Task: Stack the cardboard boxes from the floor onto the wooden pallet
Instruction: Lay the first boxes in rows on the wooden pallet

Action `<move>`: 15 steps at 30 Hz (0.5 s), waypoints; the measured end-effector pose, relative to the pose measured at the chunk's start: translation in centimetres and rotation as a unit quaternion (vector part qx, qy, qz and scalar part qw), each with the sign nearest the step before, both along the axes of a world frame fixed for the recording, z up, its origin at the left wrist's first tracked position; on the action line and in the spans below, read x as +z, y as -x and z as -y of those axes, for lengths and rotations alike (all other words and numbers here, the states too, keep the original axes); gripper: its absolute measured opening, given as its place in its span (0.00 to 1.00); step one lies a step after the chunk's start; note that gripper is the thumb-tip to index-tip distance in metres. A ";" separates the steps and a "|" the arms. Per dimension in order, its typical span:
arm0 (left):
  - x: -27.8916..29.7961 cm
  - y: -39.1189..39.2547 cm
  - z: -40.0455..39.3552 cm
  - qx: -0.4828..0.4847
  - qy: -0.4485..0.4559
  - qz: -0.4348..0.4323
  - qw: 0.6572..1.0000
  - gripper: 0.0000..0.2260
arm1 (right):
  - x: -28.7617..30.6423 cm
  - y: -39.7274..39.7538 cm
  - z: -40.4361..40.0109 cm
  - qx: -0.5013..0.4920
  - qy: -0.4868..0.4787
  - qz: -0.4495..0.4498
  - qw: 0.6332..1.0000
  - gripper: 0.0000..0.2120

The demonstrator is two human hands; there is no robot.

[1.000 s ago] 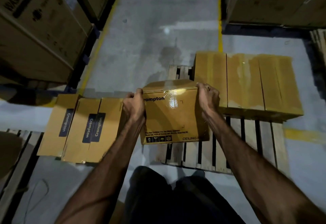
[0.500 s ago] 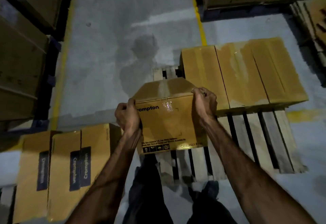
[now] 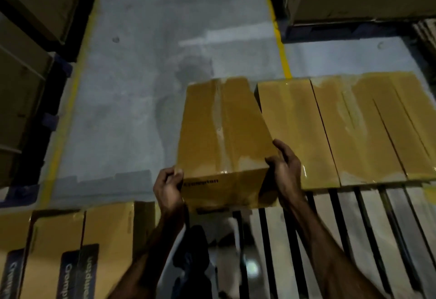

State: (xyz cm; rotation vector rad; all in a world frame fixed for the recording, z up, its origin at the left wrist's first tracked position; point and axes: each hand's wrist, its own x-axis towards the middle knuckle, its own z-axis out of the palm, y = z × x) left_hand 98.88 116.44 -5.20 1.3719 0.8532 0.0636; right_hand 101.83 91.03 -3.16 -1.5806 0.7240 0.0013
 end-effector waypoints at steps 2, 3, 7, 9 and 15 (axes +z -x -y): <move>-3.4 0.3 0.5 -0.021 0.007 -0.022 1.000 0.02 | -2.9 0.5 0.8 0.007 -0.027 -0.024 0.999 0.28; -4.9 0.4 0.8 -0.030 0.010 -0.037 0.999 0.02 | -4.3 0.7 1.2 0.006 -0.042 -0.036 0.998 0.29; -11.0 1.3 1.5 -0.079 0.008 -0.073 0.994 0.09 | -9.5 0.6 2.8 0.028 -0.062 -0.051 0.996 0.32; -13.0 2.1 1.7 -0.091 0.008 -0.071 0.993 0.05 | -11.7 0.7 3.2 0.038 -0.063 -0.058 0.996 0.33; -17.7 2.5 1.6 -0.138 0.022 -0.069 0.988 0.25 | -18.3 1.7 4.2 0.022 -0.053 -0.077 0.995 0.37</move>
